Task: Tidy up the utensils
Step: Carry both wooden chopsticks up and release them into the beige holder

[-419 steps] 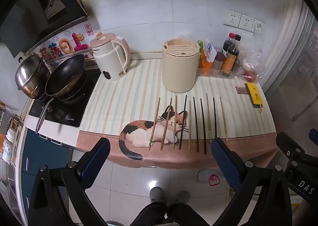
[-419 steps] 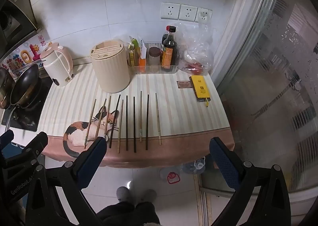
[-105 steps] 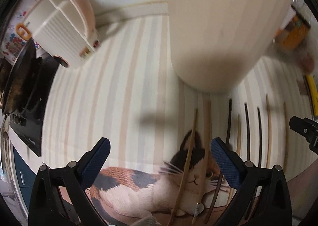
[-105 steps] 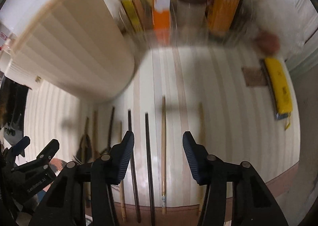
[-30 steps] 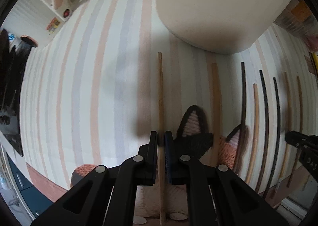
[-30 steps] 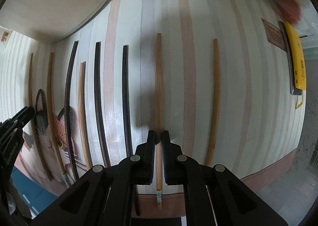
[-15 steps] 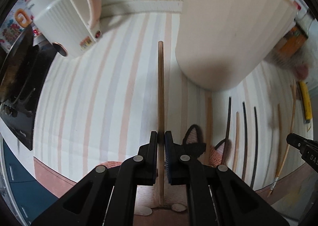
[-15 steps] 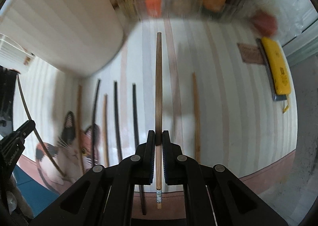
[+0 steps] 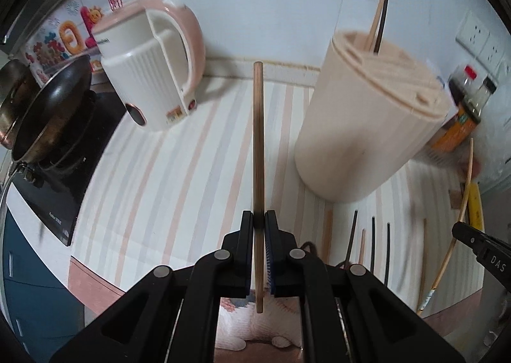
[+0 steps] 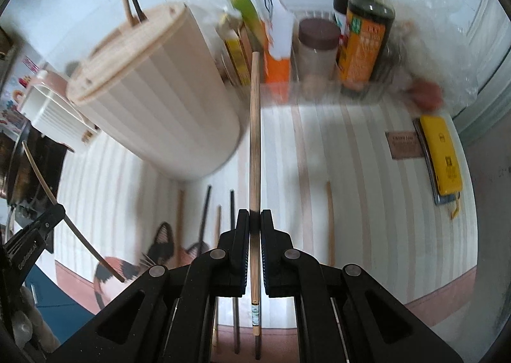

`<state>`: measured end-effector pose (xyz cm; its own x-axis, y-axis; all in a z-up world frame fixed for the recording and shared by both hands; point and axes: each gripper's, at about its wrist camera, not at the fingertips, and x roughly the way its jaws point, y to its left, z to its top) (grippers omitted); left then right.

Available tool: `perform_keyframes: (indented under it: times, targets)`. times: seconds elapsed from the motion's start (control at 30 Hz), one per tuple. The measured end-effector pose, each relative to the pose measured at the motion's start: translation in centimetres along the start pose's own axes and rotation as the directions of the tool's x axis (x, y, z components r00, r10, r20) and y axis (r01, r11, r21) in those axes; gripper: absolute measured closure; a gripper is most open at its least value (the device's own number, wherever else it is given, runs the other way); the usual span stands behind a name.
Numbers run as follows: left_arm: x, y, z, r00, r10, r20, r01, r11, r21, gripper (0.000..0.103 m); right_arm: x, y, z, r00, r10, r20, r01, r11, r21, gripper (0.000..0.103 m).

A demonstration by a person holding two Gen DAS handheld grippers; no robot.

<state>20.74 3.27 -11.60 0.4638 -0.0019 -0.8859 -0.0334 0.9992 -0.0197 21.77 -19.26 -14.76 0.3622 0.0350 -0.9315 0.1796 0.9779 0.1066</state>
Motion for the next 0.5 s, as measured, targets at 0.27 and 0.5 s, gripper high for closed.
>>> perform_keyframes:
  times: [0.27, 0.5]
  targets:
    - [-4.4, 1.1, 2.1, 0.995, -0.032, 0.098, 0.038, 0.997, -0.061, 0.099, -3.6, 1.1, 1.6, 0.994, 0.057, 0.091, -0.057, 0.998, -0.007, 0.096]
    - [-8.7, 1.2, 5.4, 0.977, -0.071, 0.199, 0.093, 0.990, -0.106, 0.099, -7.3, 2.3, 4.1, 0.979, 0.112, 0.168, -0.111, 0.994, -0.020, 0.096]
